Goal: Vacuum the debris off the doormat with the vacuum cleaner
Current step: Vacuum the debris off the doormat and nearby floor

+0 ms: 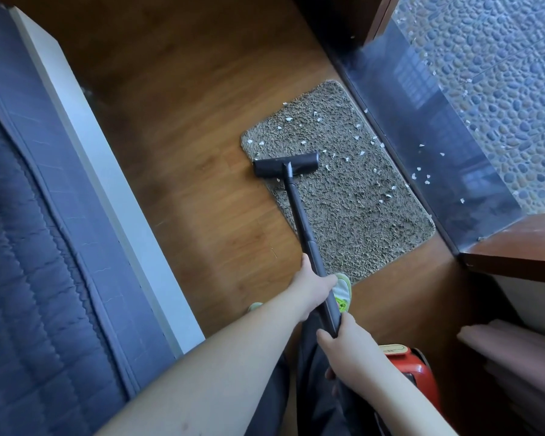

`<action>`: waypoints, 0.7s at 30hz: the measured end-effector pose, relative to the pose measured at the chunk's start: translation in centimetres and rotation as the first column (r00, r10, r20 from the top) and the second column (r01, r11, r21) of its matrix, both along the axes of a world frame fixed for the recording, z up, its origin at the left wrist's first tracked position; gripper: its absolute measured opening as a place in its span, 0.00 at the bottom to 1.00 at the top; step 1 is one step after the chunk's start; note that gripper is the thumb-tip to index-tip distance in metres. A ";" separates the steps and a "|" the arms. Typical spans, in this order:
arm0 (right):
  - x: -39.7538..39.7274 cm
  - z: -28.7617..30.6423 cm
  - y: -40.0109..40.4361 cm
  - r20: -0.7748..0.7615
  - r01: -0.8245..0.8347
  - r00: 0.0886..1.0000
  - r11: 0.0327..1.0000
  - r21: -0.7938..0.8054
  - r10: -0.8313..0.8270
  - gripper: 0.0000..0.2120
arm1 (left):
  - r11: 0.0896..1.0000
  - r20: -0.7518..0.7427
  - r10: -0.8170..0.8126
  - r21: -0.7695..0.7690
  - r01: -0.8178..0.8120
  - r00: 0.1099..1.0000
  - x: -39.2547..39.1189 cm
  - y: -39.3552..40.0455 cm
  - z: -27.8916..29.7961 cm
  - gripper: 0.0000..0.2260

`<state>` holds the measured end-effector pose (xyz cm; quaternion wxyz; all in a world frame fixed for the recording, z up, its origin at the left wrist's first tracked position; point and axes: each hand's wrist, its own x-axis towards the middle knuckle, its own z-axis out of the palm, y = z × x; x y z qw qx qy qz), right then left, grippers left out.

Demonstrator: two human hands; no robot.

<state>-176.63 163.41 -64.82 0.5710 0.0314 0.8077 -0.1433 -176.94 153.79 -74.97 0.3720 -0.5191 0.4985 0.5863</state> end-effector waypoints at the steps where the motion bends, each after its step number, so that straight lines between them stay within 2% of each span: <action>1: 0.0 0.2 0.1 0.014 0.013 1.000 1.000 -0.013 -0.013 0.12 | 1.000 -0.008 0.002 0.001 -0.002 1.000 0.1 0.0 0.1 0.48; 4: 0.4 1.2 0.1 0.047 0.038 0.998 0.999 -0.035 -0.036 0.08 | 1.000 -0.017 -0.012 0.000 0.012 1.000 0.7 0.1 0.5 0.47; 10: 2.1 2.0 0.3 0.093 0.075 0.993 0.996 -0.055 -0.070 0.13 | 1.000 -0.037 -0.014 -0.022 0.013 0.999 2.8 1.1 -0.3 0.51; 13: 2.4 1.0 0.2 0.042 0.052 0.998 0.997 -0.048 -0.050 0.13 | 0.998 -0.073 -0.015 -0.057 0.011 0.997 3.1 1.0 -0.4 0.48; 16: 2.5 -0.5 0.0 0.005 0.001 1.000 0.999 -0.037 -0.001 0.08 | 0.991 -0.119 -0.062 -0.130 0.046 0.991 3.6 0.9 -0.6 0.44; 18: 3.3 -2.3 -0.3 -0.035 -0.035 0.999 0.999 -0.042 0.034 0.11 | 0.972 -0.153 -0.112 -0.223 0.076 0.982 4.8 0.8 -1.7 0.40; 21: 5.2 -4.3 -0.7 -0.112 -0.052 0.993 0.997 -0.050 0.046 0.14 | 0.969 -0.209 -0.092 -0.242 0.040 0.973 6.7 0.4 -2.4 0.38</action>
